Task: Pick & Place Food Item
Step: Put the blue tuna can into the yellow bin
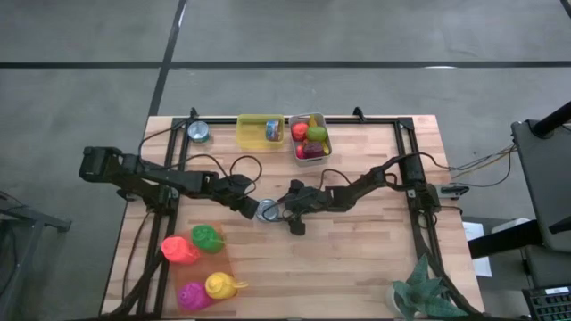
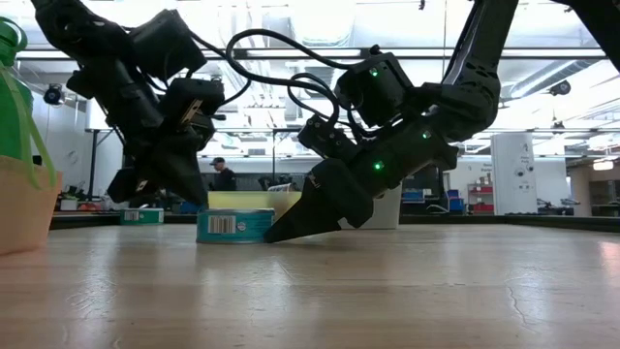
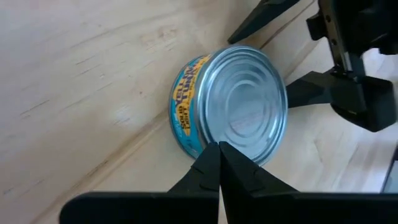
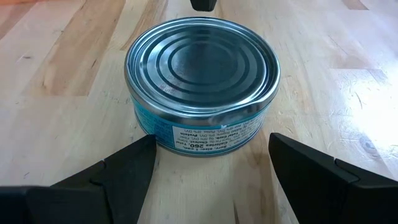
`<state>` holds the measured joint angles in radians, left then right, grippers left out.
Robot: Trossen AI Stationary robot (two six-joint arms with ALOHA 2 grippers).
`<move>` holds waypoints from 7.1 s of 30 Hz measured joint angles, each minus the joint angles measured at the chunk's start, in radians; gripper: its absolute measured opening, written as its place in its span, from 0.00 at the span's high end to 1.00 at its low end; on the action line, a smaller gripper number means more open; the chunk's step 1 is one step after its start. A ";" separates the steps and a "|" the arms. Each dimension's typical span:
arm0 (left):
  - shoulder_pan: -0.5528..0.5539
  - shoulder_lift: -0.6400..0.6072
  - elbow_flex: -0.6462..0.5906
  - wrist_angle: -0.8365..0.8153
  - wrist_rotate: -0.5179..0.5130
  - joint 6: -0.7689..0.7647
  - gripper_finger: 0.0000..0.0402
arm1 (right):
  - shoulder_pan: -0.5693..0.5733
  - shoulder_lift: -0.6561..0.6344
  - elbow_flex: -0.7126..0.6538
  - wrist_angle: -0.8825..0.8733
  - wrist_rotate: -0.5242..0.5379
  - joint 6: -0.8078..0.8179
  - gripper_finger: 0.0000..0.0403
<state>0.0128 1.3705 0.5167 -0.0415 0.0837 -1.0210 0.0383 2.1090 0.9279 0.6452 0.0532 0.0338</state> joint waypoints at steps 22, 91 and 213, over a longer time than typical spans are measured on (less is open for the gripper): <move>0.000 0.045 0.002 0.044 -0.009 0.000 0.99 | 0.003 0.002 -0.003 0.031 -0.001 -0.013 0.24; 0.003 0.130 0.003 0.015 -0.001 0.003 0.99 | 0.008 0.051 0.190 0.086 0.078 -0.204 0.24; -0.112 0.250 0.779 -0.826 -0.574 -0.253 0.37 | -0.069 -0.837 -0.752 0.380 0.182 -0.086 0.24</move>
<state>-0.0994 1.6202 1.2955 -0.8673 -0.4904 -1.2743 -0.0311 1.2720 0.1764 1.0248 0.2348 -0.0525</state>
